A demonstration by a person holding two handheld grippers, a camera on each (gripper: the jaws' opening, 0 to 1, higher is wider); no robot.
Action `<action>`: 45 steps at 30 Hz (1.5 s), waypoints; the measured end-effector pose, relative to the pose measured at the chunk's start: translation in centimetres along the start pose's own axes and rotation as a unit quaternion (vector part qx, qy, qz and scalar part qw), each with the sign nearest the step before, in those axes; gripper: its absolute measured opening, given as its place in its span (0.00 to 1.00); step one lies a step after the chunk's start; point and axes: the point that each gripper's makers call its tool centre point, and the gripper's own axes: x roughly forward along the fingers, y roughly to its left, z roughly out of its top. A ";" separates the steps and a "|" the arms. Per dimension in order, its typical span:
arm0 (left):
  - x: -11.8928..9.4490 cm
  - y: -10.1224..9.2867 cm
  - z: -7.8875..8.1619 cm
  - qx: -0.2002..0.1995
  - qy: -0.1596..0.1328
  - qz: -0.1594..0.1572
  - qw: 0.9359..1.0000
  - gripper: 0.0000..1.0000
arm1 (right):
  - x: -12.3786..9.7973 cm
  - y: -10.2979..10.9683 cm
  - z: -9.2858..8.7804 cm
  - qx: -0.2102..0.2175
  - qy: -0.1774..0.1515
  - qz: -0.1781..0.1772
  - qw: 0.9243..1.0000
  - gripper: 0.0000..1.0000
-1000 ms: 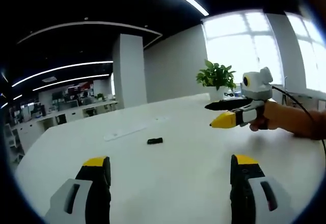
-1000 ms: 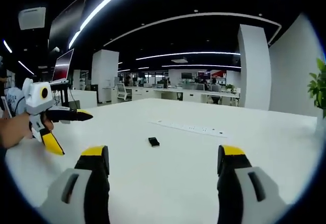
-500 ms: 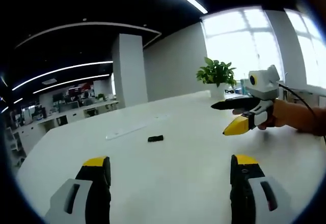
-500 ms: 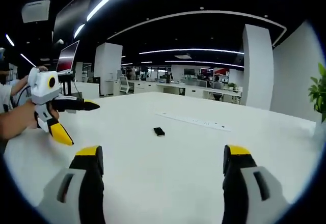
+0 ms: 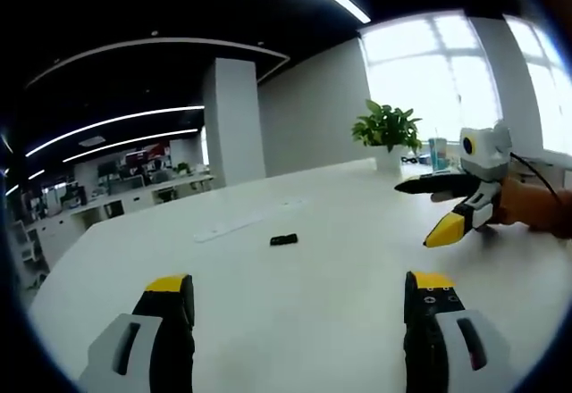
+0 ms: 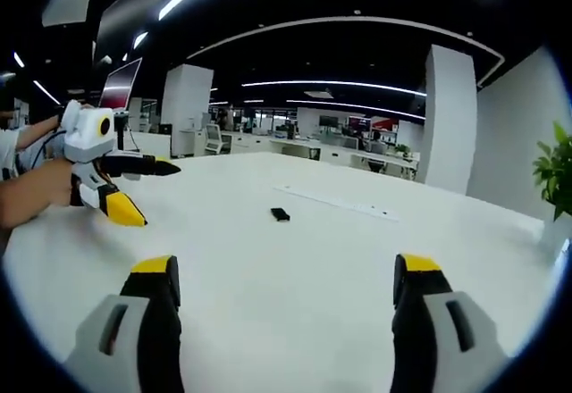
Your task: Snap the two parts of the plastic buckle together until the buckle closes and remains connected.
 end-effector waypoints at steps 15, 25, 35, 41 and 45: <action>-0.2 -0.1 1.0 0.006 -0.016 0.002 1.000 1.00 | -3.7 -0.6 0.5 0.028 -0.025 -0.016 0.999 0.99; -0.6 -0.3 1.8 -0.004 -0.032 -0.005 0.999 1.00 | -4.0 -0.8 0.9 0.035 -0.039 -0.016 0.999 0.99; -1.0 -0.2 2.0 -0.023 -0.028 -0.010 0.999 1.00 | -4.1 -1.4 0.9 0.026 -0.040 -0.026 0.998 0.97; -1.7 -1.2 2.7 -0.029 -0.042 -0.001 0.999 1.00 | -4.1 -1.4 1.0 0.027 -0.042 -0.027 0.998 0.96; -2.6 -1.1 1.0 -0.018 -0.025 0.006 0.999 1.00 | -4.1 -1.4 1.0 0.027 -0.043 -0.026 0.998 0.96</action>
